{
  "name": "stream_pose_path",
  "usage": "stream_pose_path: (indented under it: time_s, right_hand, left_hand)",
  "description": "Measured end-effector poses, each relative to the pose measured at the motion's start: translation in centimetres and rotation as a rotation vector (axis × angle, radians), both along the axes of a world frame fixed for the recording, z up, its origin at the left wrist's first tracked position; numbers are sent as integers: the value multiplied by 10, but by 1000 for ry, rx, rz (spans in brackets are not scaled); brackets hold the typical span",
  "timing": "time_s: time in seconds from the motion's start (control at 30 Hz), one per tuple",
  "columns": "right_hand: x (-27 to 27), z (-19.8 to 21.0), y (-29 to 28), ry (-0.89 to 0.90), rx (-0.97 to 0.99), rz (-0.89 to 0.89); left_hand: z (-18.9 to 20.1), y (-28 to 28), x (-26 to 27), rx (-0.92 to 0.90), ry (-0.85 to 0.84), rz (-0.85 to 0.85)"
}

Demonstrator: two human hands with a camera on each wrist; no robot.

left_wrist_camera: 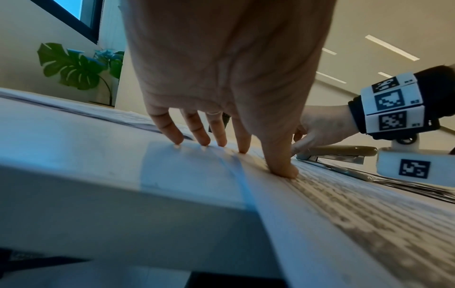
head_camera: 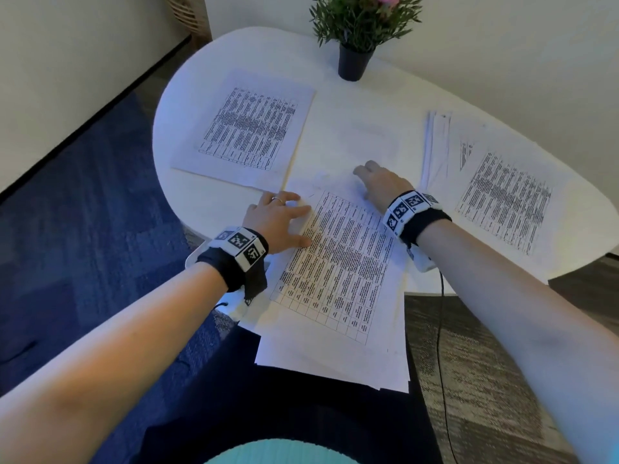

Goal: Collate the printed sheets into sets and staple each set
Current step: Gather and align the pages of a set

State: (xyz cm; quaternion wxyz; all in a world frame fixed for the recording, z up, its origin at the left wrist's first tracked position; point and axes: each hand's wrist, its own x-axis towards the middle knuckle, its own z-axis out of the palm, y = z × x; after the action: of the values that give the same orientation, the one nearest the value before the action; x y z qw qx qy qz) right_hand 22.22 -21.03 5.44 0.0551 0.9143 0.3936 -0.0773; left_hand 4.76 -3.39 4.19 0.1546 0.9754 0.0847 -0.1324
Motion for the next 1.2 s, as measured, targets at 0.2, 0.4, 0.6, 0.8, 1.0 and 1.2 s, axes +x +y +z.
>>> stream_pose_path:
  time_s: [0.2,0.4,0.6,0.8,1.0,1.2]
  right_hand:
    - [9,-2,13,57,-110,14]
    - [-13,15,19,-1,-145,30]
    - [-34,33,32,21,-181,-141]
    - [-9,15,22,307,82,-512]
    - [-28,27,17,149,56,-343]
    - [-29,21,20,140,129,-376]
  left_hand:
    - [-1,-1,0,-12,13,22]
    - [-2,-2,-1,-17,25,29]
    - [-3,-2,0,-10,26,25]
    - [4,-5,0,-12,44,15]
    - [26,-6,30,-63,-4,17]
    - [29,-19,102,-5,78,-129]
